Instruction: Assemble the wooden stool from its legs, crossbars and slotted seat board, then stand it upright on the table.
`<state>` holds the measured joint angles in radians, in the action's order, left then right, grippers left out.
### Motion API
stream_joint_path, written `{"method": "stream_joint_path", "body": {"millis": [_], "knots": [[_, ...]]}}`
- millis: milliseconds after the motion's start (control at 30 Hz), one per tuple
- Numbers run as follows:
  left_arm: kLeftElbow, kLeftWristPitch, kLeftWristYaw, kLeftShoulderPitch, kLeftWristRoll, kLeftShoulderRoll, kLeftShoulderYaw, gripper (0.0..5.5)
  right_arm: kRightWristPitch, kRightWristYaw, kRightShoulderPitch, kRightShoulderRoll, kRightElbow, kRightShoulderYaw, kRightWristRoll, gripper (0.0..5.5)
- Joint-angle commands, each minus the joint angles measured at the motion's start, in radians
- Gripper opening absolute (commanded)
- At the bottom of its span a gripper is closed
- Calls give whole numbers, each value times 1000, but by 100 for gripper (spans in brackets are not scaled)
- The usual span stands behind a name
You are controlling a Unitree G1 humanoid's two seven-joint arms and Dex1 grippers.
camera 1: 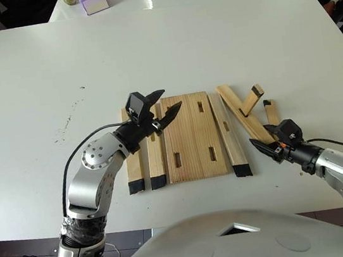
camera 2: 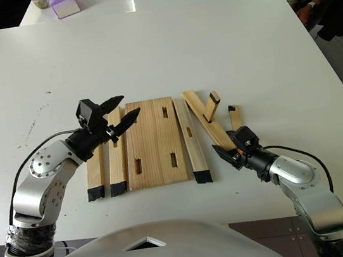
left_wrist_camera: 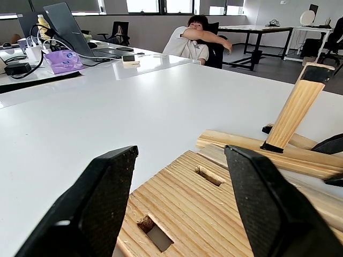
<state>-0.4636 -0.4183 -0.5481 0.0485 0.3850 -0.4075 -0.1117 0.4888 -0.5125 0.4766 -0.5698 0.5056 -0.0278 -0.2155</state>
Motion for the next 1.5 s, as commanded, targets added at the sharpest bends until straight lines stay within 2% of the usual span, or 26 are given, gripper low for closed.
{"method": "stream_joint_path", "body": {"millis": [33,167,467,800,933,967,1067,1100,1267,1500], "knots": [[8,-11,-7,-14,-5,-2,-10,301,-3,44,-19,38,-23,4,21,270],[9,-12,-7,-14,-5,-1,-11,301,-4,49,-22,50,-24,9,32,215],[19,-4,2,-18,-11,6,-11,301,-1,61,-60,70,-30,6,32,214],[39,-48,19,-64,29,8,57,301,0,84,-222,128,27,-112,-79,212],[10,-249,74,-144,157,15,143,301,42,9,-340,86,80,-165,-215,212],[-10,-276,58,-158,219,12,178,320,67,-24,-384,63,88,-181,-269,212],[-73,-327,-11,-199,370,-22,230,355,151,-138,-494,-17,89,-219,-439,212],[-89,-336,-17,-223,398,-28,237,385,182,-175,-522,-46,89,-229,-500,211],[-91,-410,-30,-324,717,-28,323,400,304,-267,-660,-143,44,-260,-713,209],[-21,-416,-43,-367,747,-34,263,400,326,-393,-699,-208,-48,-232,-767,206]]}}
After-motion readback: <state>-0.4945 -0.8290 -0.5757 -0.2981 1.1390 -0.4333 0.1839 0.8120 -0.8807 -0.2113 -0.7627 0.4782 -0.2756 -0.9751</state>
